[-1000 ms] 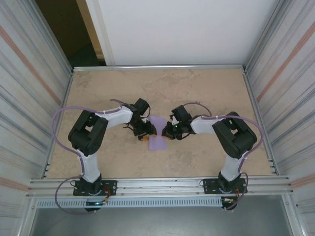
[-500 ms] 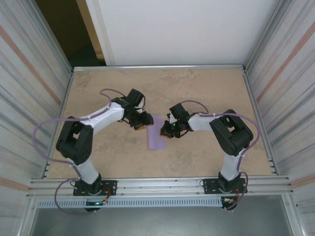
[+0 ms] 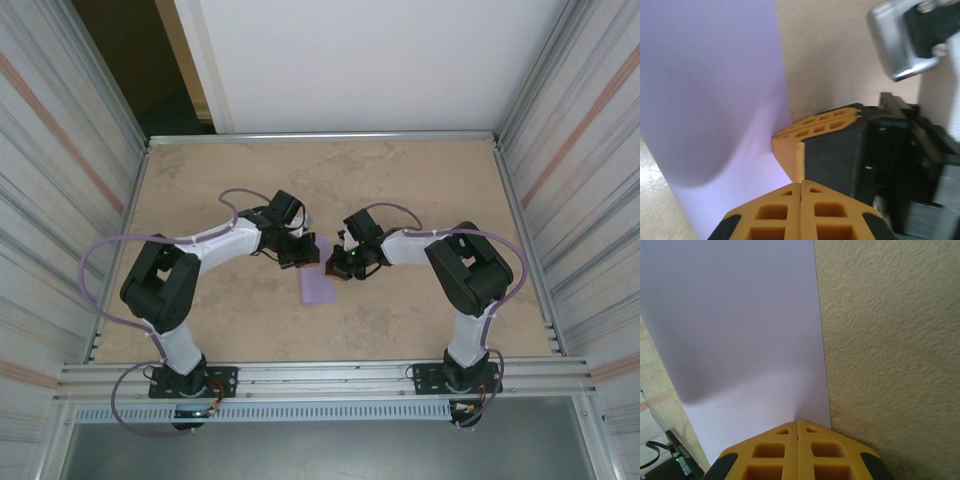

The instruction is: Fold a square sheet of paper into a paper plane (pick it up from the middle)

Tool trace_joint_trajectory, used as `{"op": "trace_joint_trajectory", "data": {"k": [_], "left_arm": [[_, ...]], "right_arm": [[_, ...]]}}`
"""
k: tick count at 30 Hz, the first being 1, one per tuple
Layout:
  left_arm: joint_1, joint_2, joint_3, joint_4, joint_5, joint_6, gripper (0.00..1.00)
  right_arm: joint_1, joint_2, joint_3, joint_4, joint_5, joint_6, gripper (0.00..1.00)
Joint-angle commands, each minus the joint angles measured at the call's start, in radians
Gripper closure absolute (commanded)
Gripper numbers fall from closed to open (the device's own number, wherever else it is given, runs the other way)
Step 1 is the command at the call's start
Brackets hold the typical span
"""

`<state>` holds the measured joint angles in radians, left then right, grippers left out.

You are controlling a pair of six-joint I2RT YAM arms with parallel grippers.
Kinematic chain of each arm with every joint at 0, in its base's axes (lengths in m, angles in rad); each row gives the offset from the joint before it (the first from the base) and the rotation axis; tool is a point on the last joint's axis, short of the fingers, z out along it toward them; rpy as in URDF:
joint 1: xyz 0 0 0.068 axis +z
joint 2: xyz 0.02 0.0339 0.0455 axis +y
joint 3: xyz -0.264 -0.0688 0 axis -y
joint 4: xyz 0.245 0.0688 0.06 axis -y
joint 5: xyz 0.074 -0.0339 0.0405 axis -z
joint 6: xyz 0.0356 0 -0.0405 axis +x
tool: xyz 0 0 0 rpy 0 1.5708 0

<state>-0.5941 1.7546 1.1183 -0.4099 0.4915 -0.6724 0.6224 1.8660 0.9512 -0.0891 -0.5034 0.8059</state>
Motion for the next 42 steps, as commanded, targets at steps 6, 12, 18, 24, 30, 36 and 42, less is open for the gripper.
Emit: {"op": "trace_joint_trajectory", "data": {"k": [6, 12, 18, 24, 30, 36, 42], "left_arm": [[-0.022, 0.066, -0.016, 0.032, 0.037, 0.02, 1.0], [-0.025, 0.1, -0.033, 0.049, 0.028, 0.022, 1.0], [-0.018, 0.115, -0.045, -0.003, -0.032, 0.106, 1.0], [0.05, 0.098, -0.115, -0.029, -0.032, 0.219, 0.98], [0.157, 0.027, -0.226, -0.005, -0.021, 0.246, 0.98], [0.221, -0.1, -0.269, 0.017, 0.009, 0.211, 0.97], [0.17, -0.153, -0.263, 0.175, 0.117, 0.116, 0.96]], "right_arm": [[0.007, 0.125, -0.051, -0.187, 0.179, -0.012, 0.99], [0.009, 0.131, -0.052, -0.195, 0.191, -0.01, 0.99], [0.011, 0.149, -0.049, -0.227, 0.211, -0.005, 0.98], [0.01, 0.171, -0.064, -0.256, 0.238, -0.004, 0.98], [0.005, 0.191, -0.079, -0.261, 0.243, -0.006, 0.98], [0.002, 0.189, -0.076, -0.265, 0.247, -0.011, 0.98], [0.003, 0.186, -0.068, -0.263, 0.246, -0.011, 0.98]]}}
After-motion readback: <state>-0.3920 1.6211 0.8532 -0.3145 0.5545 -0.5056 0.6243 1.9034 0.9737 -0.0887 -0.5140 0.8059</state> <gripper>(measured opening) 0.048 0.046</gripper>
